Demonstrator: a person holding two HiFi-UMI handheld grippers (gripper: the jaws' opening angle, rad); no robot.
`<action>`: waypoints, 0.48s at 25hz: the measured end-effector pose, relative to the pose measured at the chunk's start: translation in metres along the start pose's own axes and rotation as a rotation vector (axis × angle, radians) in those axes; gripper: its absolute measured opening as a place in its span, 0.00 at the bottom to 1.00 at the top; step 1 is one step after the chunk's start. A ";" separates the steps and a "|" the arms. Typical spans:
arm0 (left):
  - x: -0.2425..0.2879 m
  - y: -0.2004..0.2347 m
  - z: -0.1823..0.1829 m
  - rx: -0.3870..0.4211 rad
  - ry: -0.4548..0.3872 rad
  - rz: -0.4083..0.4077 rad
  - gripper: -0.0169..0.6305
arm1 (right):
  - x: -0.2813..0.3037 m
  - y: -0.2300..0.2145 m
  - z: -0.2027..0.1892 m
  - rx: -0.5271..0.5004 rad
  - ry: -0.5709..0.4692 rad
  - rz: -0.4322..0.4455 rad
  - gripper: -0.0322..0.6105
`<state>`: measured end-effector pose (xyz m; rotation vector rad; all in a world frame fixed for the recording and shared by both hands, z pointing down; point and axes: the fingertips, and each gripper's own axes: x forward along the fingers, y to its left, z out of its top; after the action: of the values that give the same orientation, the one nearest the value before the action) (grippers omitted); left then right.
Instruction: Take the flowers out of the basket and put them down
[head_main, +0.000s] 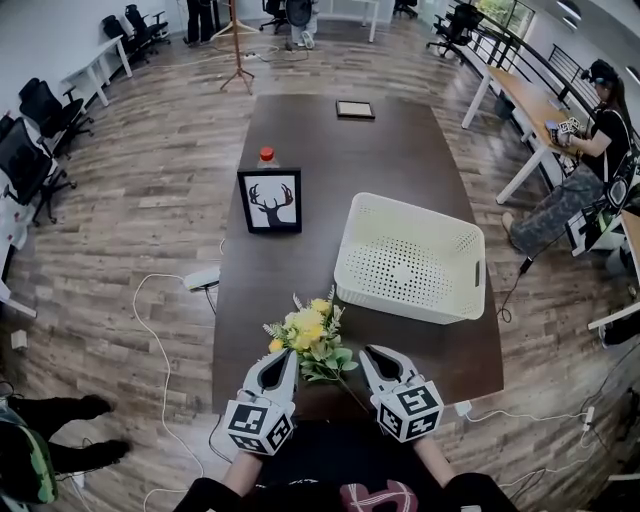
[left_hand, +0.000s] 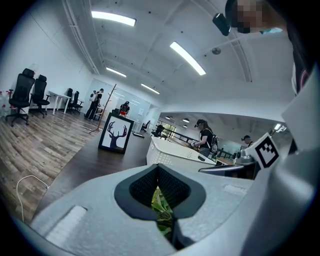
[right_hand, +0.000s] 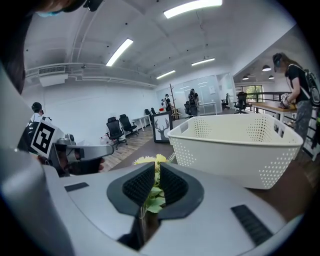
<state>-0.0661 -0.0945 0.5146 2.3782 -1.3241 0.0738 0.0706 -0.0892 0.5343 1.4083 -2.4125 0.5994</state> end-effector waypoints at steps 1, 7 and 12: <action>0.000 0.000 0.000 0.000 0.001 -0.001 0.04 | 0.000 0.000 0.001 -0.002 -0.004 -0.001 0.11; 0.002 -0.001 0.000 0.003 0.002 -0.003 0.04 | -0.001 0.000 0.005 -0.001 -0.030 0.002 0.07; 0.003 0.001 0.002 0.007 0.001 -0.002 0.04 | 0.000 0.002 0.007 -0.014 -0.040 0.003 0.06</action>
<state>-0.0654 -0.0977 0.5141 2.3851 -1.3228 0.0790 0.0684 -0.0916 0.5281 1.4241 -2.4453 0.5594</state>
